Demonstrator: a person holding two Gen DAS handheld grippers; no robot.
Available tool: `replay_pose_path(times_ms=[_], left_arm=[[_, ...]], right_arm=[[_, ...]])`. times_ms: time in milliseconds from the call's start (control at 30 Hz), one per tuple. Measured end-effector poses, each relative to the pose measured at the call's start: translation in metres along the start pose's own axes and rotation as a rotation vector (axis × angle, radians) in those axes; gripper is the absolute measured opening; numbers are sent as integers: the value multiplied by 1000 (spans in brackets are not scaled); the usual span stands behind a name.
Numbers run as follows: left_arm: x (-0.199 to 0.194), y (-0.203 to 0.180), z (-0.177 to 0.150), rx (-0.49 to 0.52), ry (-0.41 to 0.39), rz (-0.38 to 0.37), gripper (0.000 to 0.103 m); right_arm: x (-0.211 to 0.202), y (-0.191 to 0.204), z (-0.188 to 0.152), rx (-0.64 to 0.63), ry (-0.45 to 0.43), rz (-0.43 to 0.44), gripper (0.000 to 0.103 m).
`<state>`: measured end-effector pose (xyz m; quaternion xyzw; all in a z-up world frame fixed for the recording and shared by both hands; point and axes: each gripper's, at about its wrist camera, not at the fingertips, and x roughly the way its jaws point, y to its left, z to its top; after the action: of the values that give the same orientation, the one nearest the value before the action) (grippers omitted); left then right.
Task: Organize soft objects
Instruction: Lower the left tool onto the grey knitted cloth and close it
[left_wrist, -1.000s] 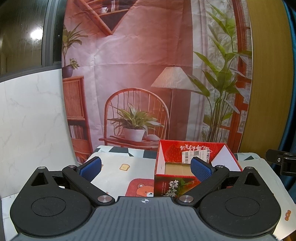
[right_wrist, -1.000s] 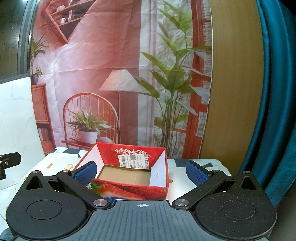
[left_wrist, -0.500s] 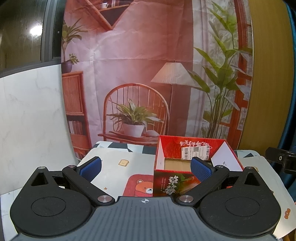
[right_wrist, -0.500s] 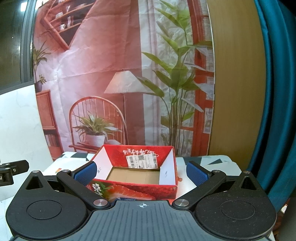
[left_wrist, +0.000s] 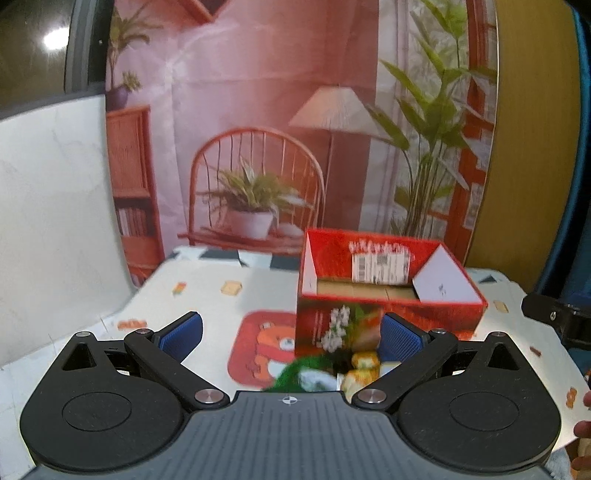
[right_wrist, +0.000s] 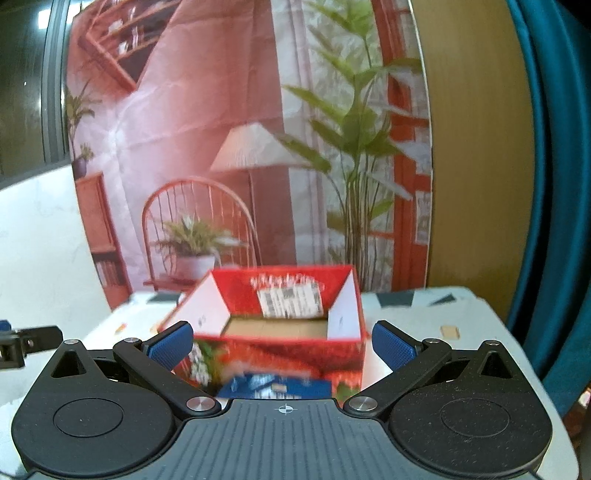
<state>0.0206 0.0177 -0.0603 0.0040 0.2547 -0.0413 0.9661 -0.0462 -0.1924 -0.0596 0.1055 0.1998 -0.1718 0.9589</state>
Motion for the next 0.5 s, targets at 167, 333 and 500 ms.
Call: replay_pose_path(times_ms=[167,333,500], left_arm=[[20,10,-28,1,46,-20,103],[39,14,-52,10,100,-36,103],[56,15,-74,12,135,-58,103]], right_arm=[[18,-3,-33,-24,90,-5,103],[36,-4,-67,-39,213,-30,103],[51,-13,-100,-28,292,-64,103]])
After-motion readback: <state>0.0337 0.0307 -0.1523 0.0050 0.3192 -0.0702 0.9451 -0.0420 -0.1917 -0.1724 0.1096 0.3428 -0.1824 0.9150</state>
